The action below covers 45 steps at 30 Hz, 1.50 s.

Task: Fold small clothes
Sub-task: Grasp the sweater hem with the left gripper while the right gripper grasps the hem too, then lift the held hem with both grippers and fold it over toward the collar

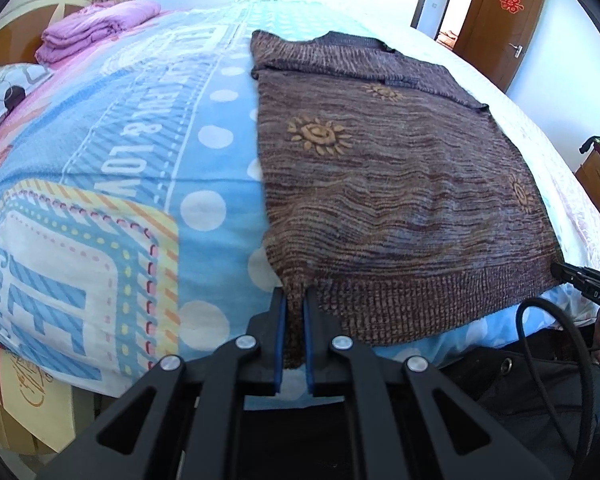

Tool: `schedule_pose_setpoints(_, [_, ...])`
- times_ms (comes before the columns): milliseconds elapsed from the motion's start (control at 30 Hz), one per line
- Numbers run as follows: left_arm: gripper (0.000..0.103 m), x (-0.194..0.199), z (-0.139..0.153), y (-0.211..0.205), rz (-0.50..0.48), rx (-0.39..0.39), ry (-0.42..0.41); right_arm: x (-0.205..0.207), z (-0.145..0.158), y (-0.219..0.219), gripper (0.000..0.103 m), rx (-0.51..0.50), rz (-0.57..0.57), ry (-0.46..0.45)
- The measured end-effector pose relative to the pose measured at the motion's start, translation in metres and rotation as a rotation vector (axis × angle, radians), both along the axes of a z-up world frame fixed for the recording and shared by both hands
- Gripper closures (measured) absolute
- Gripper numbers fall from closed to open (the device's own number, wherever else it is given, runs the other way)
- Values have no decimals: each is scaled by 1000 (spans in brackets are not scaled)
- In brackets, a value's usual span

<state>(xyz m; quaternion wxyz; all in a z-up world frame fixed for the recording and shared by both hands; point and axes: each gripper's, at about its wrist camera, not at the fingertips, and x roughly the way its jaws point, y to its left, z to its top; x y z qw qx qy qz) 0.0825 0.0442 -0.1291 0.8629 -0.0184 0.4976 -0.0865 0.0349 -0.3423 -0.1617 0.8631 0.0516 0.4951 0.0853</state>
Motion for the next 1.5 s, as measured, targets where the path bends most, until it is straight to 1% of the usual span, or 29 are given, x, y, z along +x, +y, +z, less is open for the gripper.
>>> schedule_pose_setpoints(67, [95,-1,4,0,-9,-2,-14,-2,2,-3,95,41,3,-7])
schedule_pose_setpoints(133, [95,-2,10,0,-15,-9,-29,-2,5,-9,96,94,-5,-16])
schedule_pose_setpoints(200, [95,-2,16,3,-9,-23,-44,-5,13,-18,97,171,-17,-47])
schedule_pose_setpoints(267, [95,-2,24,7,4,-42,-63,-8,23,-25,97,215,-26,-88])
schedule_pose_setpoints(467, [95,-3,45,14,25,-74,-122,-15,45,-36,97,289,-55,-197])
schedule_pose_setpoints(533, [95,-5,53,13,15,-86,-144,-18,49,-38,97,310,-62,-218])
schedule_pose_setpoints(700, [95,-2,63,12,4,-105,-168,-19,62,-41,97,353,-75,-273])
schedule_pose_setpoints(867, [95,7,71,19,23,-121,-191,-19,79,-41,98,364,-73,-319])
schedule_pose_setpoints(967, [95,13,76,20,25,-113,-214,-15,86,-41,98,360,-74,-330])
schedule_pose_setpoints(1100, [95,26,87,21,30,-124,-252,-6,96,-39,98,349,-68,-346])
schedule_pose_setpoints(1267, [95,38,99,23,36,-138,-291,6,117,-37,98,343,-64,-393])
schedule_pose_setpoints(1400, [95,49,108,26,42,-158,-304,18,130,-36,98,334,-66,-423])
schedule_pose_setpoints(1500, [95,56,115,25,45,-156,-323,29,141,-36,98,332,-69,-443])
